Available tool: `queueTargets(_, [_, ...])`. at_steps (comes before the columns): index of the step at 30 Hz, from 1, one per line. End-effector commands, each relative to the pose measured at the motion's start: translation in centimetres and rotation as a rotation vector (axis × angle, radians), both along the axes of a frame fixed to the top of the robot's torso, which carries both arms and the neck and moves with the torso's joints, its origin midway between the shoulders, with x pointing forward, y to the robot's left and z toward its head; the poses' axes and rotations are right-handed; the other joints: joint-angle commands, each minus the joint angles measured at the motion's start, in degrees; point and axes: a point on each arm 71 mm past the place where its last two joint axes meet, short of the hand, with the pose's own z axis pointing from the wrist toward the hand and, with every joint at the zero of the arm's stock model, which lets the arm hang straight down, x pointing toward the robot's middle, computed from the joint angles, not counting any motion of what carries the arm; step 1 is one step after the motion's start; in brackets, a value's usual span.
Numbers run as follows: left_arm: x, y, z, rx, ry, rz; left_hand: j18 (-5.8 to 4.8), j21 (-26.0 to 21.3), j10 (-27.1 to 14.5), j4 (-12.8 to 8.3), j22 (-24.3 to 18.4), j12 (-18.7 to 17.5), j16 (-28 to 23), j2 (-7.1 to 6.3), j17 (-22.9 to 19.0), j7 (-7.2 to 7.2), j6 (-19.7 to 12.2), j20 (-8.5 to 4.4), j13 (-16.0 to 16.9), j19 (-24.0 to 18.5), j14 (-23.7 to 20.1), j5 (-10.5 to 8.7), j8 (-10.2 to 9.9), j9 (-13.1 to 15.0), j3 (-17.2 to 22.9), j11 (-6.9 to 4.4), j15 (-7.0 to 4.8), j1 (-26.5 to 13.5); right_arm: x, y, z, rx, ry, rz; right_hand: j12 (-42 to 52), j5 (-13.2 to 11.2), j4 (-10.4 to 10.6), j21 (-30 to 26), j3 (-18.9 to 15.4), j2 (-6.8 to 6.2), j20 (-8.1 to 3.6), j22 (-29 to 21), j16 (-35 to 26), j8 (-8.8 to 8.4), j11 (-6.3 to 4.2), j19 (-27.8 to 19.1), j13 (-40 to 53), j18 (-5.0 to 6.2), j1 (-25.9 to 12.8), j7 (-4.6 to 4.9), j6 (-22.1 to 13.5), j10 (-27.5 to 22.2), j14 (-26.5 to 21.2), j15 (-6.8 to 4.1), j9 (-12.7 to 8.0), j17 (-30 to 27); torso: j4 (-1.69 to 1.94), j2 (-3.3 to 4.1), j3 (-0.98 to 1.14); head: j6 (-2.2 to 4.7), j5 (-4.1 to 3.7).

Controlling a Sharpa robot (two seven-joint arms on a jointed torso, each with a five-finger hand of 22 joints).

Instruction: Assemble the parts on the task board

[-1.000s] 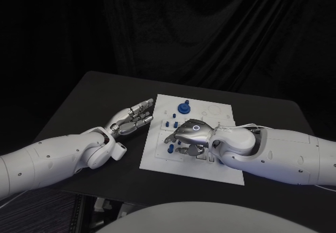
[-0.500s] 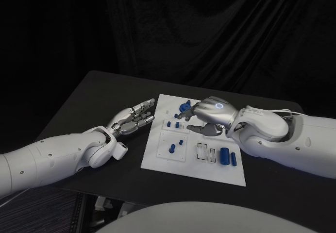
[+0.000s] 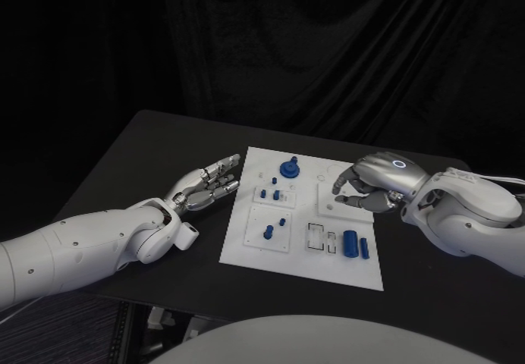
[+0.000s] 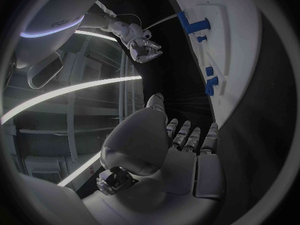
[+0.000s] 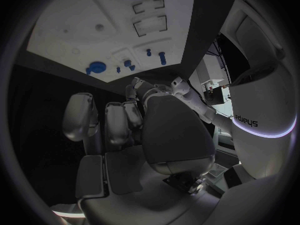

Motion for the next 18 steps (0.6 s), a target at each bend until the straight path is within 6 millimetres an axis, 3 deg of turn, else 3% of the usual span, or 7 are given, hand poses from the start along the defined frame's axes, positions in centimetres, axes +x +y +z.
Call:
queueTargets(1, [-0.1, -0.2, 0.5, -0.046, -0.067, -0.011, 0.89, -0.3, 0.1, 0.0, 0.0, 0.3, -0.2, 0.24, -0.1, -0.07, 0.4, 0.02, 0.1, -0.5, 0.0, 0.18, 0.3, 0.1, -0.1, 0.46, 0.36, -0.4, -0.5, -1.7, -1.9, -0.095, 0.134, -0.131, 4.1, -1.1, 0.5, 5.7, -1.0, 0.12, -0.11, 12.3, 3.9, 0.93, -0.25, 2.8, 9.1, -1.79, -1.1, -0.44, 0.2, 6.3, 3.6, -0.08, 0.9, 7.2, -0.19, 0.08, -0.1, -0.01, -0.12])
queueTargets(2, [-0.1, -0.2, 0.5, -0.046, -0.067, -0.012, 0.89, -0.3, 0.1, 0.0, 0.0, 0.3, -0.2, 0.25, -0.1, -0.07, 0.4, 0.01, 0.1, -0.5, 0.0, 0.17, 0.3, 0.1, -0.1, 0.46, 0.37, -0.4, -0.7, -2.1, -2.3, -0.111, 0.153, -0.153, 7.6, -1.6, 1.1, 9.5, -2.0, 0.29, -0.37, 13.3, 6.7, 1.84, -0.47, 4.2, 15.8, -2.55, -1.8, -1.03, 0.4, 13.3, 5.0, -0.44, 1.8, 12.2, -0.15, 0.12, -0.09, -0.01, -0.29])
queueTargets(4, [-0.1, -0.2, 0.5, -0.047, -0.066, -0.014, 0.89, -0.3, 0.1, 0.0, 0.0, 0.3, -0.2, 0.25, -0.1, -0.07, 0.4, 0.01, 0.1, -0.5, 0.0, 0.17, 0.3, 0.1, -0.1, 0.46, 0.37, -0.4, -0.9, -2.6, -2.8, -0.131, 0.177, -0.181, 7.6, -2.6, 2.8, 13.7, -3.3, 0.62, -0.57, 14.5, 9.0, 2.43, -0.8, 5.7, 15.8, -3.46, -4.2, -1.03, 0.3, 13.3, 6.3, -0.53, 2.5, 16.8, -0.1, 0.17, 0.01, -0.01, -0.59])
queueTargets(8, [-0.2, -0.4, 0.5, -0.051, -0.062, -0.02, 0.9, -0.3, 0.0, -0.1, -0.1, 0.3, -0.2, 0.33, -0.1, -0.05, 0.3, -0.02, 0.1, -0.5, 0.0, 0.15, 0.3, 0.1, -0.1, 0.49, 0.44, -0.4, -1.6, -3.3, -3.8, -0.171, 0.223, -0.24, 7.6, -4.0, 6.3, 15.5, -5.4, 1.39, -0.68, 15.0, 9.0, 3.03, -0.81, 6.4, 15.8, -3.88, -9.0, -1.06, -0.2, 13.3, 6.3, -0.56, 3.5, 16.8, 0.06, 0.15, 0.12, -0.01, -1.01])
queueTargets(10, [-0.2, -0.4, 0.4, -0.052, -0.06, -0.021, 0.9, -0.3, 0.0, -0.1, -0.1, 0.3, -0.2, 0.33, -0.1, -0.05, 0.3, -0.02, 0.1, -0.5, 0.0, 0.15, 0.3, 0.1, -0.1, 0.49, 0.44, -0.4, -1.8, -3.4, -4.2, -0.184, 0.237, -0.259, 7.6, -4.4, 9.9, 15.6, -7.0, 2.89, -0.73, 15.1, 9.0, 3.68, -0.89, 6.4, 15.8, -3.9, -14.1, -1.17, -0.1, 13.3, 6.3, -0.62, 4.4, 16.8, 0.07, 0.15, 0.11, -0.01, -1.12])
queueTargets(13, [-0.3, -0.3, 0.4, -0.053, -0.056, -0.024, 0.91, -0.3, 0.0, -0.1, 0.0, 0.2, -0.2, 0.45, -0.1, -0.02, 0.3, -0.02, 0.0, -0.5, 0.0, 0.18, 0.3, 0.0, 0.0, 0.52, 0.56, -0.3, -2.0, -3.5, -4.5, -0.201, 0.253, -0.281, 7.6, -3.5, 10.2, 15.7, -8.0, 4.37, -1.01, 15.1, 9.0, 4.91, -1.26, 6.5, 15.8, -3.93, -17.9, -1.82, -0.2, 13.3, 6.3, -1.17, 6.2, 16.8, -0.18, 0.17, 0.18, -0.01, -1.05])
queueTargets(18, [-0.3, -0.3, 0.3, -0.057, -0.054, -0.029, 0.92, -0.2, 0.0, -0.2, 0.1, 0.3, -0.2, 0.69, -0.1, 0.02, 0.3, 0.22, 0.0, -0.5, 0.0, 0.18, 0.3, 0.0, 0.2, 0.51, 1.22, -0.2, -2.2, -3.4, -5.0, -0.23, 0.278, -0.302, 7.6, -4.5, 10.1, 15.7, -8.7, 4.63, -1.66, 15.1, 9.0, 8.18, -1.89, 6.5, 15.8, -3.93, -19.4, -2.25, -1.8, 13.3, 6.3, -1.66, 11.2, 16.8, -0.13, 0.17, 0.24, -0.01, -1.26])
